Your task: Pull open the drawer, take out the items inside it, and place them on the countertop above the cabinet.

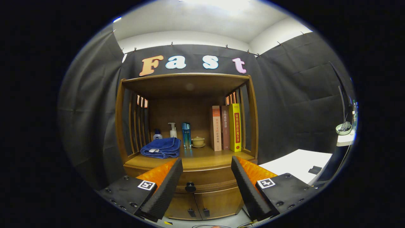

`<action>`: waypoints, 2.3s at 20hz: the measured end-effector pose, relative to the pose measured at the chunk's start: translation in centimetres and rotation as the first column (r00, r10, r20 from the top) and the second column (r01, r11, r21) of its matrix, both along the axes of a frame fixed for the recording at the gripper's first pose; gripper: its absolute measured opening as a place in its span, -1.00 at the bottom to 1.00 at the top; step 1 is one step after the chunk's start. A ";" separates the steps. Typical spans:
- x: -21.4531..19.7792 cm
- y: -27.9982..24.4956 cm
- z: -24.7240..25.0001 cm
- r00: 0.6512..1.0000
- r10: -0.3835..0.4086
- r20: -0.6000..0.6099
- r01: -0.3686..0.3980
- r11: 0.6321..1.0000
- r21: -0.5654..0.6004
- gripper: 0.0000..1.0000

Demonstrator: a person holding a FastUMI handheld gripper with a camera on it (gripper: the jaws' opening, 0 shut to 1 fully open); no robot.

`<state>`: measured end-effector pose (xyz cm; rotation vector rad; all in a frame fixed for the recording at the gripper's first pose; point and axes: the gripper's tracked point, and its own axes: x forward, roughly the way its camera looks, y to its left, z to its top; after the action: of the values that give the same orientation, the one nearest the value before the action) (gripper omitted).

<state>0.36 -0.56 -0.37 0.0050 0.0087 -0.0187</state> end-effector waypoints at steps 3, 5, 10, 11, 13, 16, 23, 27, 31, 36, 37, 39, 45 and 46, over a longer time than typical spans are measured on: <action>0.0 0.1 0.0 1.000 0.001 0.000 -0.001 1.000 -0.001 1.00; 0.0 0.2 -0.1 1.000 0.002 0.000 -0.002 1.000 -0.001 1.00; 0.1 0.3 -0.4 1.000 0.006 -0.008 -0.006 1.000 -0.001 1.00; 0.1 0.5 -0.4 1.000 0.007 -0.008 -0.007 1.000 -0.001 1.00; 0.1 0.6 -0.4 1.000 0.009 -0.008 -0.009 1.000 -0.002 1.00; 0.1 0.9 -0.5 1.000 0.015 -0.009 -0.015 1.000 -0.004 1.00; 0.8 1.8 -2.5 0.999 0.048 -0.012 -0.048 0.999 -0.024 1.00; 2.2 2.8 -5.8 0.997 0.070 -0.029 -0.071 0.997 -0.042 1.00; 3.7 4.6 -11.1 0.994 0.097 -0.058 -0.098 0.995 -0.013 1.00; 6.2 7.3 -17.1 0.984 0.134 -0.114 -0.135 0.991 -0.002 1.00; 6.9 7.7 -17.9 0.984 0.137 -0.117 -0.139 0.990 -0.011 1.00; 8.6 7.6 -19.4 0.982 0.134 -0.134 -0.138 0.990 -0.026 1.00; 12.0 6.7 -23.2 0.974 0.106 -0.200 -0.111 0.994 -0.016 0.99; 12.2 6.8 -23.8 0.971 0.110 -0.211 -0.116 0.993 -0.014 0.99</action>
<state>12.60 6.29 -24.22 -0.0234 0.2198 0.0947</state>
